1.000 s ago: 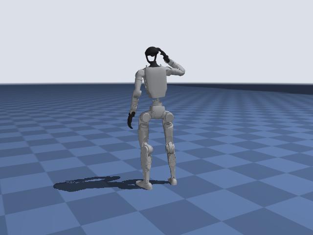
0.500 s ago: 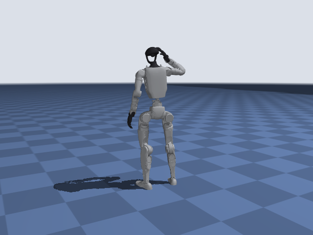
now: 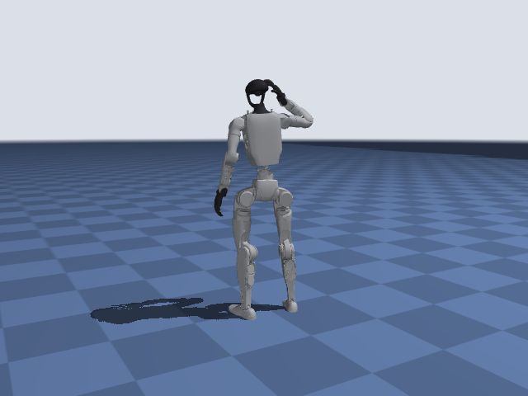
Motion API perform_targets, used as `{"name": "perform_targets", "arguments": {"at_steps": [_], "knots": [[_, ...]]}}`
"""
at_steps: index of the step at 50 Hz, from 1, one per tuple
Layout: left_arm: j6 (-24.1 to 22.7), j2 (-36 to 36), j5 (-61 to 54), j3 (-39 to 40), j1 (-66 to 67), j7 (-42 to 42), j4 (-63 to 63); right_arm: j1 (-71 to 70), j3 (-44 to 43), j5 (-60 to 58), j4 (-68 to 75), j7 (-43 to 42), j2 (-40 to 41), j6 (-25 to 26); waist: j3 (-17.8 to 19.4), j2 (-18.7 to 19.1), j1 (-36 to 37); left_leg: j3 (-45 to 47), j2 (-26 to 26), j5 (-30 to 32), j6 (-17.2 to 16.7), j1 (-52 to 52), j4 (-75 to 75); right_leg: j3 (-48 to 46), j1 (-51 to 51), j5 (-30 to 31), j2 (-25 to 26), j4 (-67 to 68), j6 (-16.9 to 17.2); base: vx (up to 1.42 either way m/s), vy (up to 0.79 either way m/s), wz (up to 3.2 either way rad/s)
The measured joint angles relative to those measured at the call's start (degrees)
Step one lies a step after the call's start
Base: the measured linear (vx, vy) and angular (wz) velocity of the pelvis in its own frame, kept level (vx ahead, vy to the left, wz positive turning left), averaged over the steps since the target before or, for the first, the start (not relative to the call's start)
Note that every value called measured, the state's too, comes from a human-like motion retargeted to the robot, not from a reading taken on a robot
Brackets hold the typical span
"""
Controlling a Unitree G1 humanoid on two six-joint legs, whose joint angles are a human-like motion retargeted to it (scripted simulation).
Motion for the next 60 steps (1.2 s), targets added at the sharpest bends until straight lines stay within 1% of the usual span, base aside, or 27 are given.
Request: {"name": "perform_targets", "arguments": {"at_steps": [15, 30, 43, 52, 60], "knots": [[-0.07, -0.45, 0.07, -0.03, -0.23, -0.26, 0.10, -0.23, -0.95, -0.26, 2.57, -0.55, 0.19, 0.29, -0.19, 0.33, 0.31, -0.39, -0.19, 0.06, 0.01, -0.36, -0.12, -0.35, -0.15, -0.05, -0.21, -0.08, 0.00, 0.00, 0.00, 0.00], [-0.13, -0.40, -0.20, 0.09, 0.14, -0.44, 0.15, 0.54, -1.25, 1.76, -2.67, 0.83, 1.58, -1.04, -0.45, 0.48, 0.55, -0.57, -0.20, -0.07, -0.01, -0.63, -0.10, -0.58, -0.27, -0.29, -0.25, -0.14, 0.00, 0.00, 0.00, 0.00], [-0.15, -0.69, 0.02, 0.17, -0.36, -0.20, 0.10, 2.46, -2.18, 1.20, -0.10, 0.22, 2.51, -0.36, -0.58, 0.91, 0.41, -0.50, -0.29, -0.27, -0.03, -0.45, -0.17, -0.51, -0.20, -0.53, -0.34, -0.04, 0.00, 0.00, 0.00, 0.00], [-0.62, -0.66, 0.06, 0.05, -0.44, -0.17, 0.20, 4.58, -3.55, 2.07, -4.50, 1.01, 5.70, -1.90, -0.75, 1.11, 0.50, -0.60, -0.33, -0.40, 0.12, -0.47, -0.12, -0.62, -0.14, -0.72, -0.39, -0.03, 0.00, 0.00, 0.00, 0.00], [-0.42, -0.52, 0.15, 0.02, -0.36, -0.26, 0.25, 4.43, -4.70, 1.60, -3.04, 0.14, 5.21, -1.15, -0.81, 1.10, 0.66, -0.64, -0.40, -0.58, 0.15, -0.35, -0.03, -0.66, 0.04, -0.86, -0.51, -0.01, 0.00, 0.00, 0.00, 0.00]]}}
